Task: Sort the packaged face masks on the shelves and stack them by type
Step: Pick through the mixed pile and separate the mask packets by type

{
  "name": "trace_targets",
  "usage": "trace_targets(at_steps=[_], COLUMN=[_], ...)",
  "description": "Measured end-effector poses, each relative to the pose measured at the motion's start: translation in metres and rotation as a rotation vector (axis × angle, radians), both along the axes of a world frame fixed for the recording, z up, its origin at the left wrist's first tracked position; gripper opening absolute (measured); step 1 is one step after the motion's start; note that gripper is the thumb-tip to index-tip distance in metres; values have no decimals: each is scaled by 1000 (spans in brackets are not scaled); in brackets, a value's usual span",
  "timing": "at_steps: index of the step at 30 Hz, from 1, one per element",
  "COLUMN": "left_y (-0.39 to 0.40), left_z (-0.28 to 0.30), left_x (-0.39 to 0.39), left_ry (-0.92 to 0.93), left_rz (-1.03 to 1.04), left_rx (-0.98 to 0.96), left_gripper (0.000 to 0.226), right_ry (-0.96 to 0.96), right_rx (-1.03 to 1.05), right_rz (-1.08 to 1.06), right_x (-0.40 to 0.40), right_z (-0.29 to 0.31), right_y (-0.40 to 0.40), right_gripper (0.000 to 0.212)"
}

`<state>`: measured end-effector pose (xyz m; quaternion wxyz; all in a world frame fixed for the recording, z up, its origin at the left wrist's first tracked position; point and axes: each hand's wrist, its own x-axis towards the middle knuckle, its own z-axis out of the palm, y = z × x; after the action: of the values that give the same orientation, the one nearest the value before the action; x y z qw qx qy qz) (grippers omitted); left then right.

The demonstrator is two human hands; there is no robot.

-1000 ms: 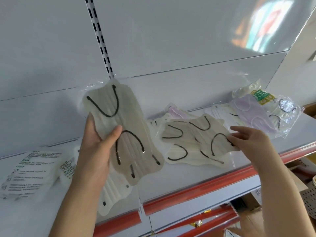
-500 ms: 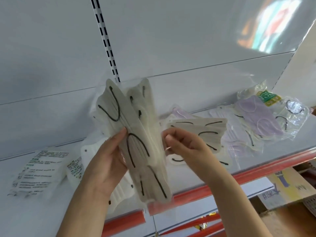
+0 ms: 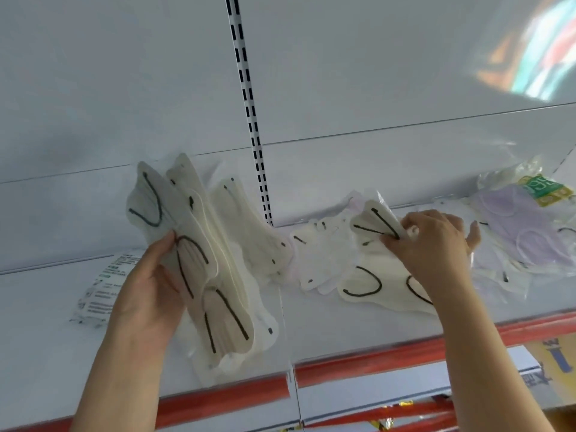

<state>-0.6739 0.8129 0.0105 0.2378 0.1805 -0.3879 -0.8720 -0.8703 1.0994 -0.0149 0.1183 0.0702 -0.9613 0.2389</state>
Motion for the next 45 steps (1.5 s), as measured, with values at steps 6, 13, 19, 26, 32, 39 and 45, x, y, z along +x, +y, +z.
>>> trace_targets(at_steps=[6, 13, 19, 26, 32, 39, 45], left_y=[25, -9, -42, -31, -27, -25, -26], left_z=[-9, -13, -3, -3, -6, -9, -6], left_x=[-5, 18, 56, 45, 26, 17, 21], left_ry=[1, -204, -196, -188, -172, -159, -163], left_rz=[-283, 137, 327, 259, 216, 259, 278], left_rx=[-55, -86, -69, -101, -157, -132, -110], left_gripper=[69, 29, 31, 34, 41, 41, 37], right_ry=[-124, 29, -257, -376, 389, 60, -206], right_rx=[-341, -342, -321, -442, -240, 8, 230], right_rz=[393, 453, 481, 398, 271, 630, 286], right_x=[72, 71, 34, 26, 51, 83, 58], right_z=[49, 20, -3, 3, 28, -33, -49], right_y=[-94, -143, -134, -59, -37, -52, -47], right_gripper=[47, 44, 23, 22, 6, 47, 84])
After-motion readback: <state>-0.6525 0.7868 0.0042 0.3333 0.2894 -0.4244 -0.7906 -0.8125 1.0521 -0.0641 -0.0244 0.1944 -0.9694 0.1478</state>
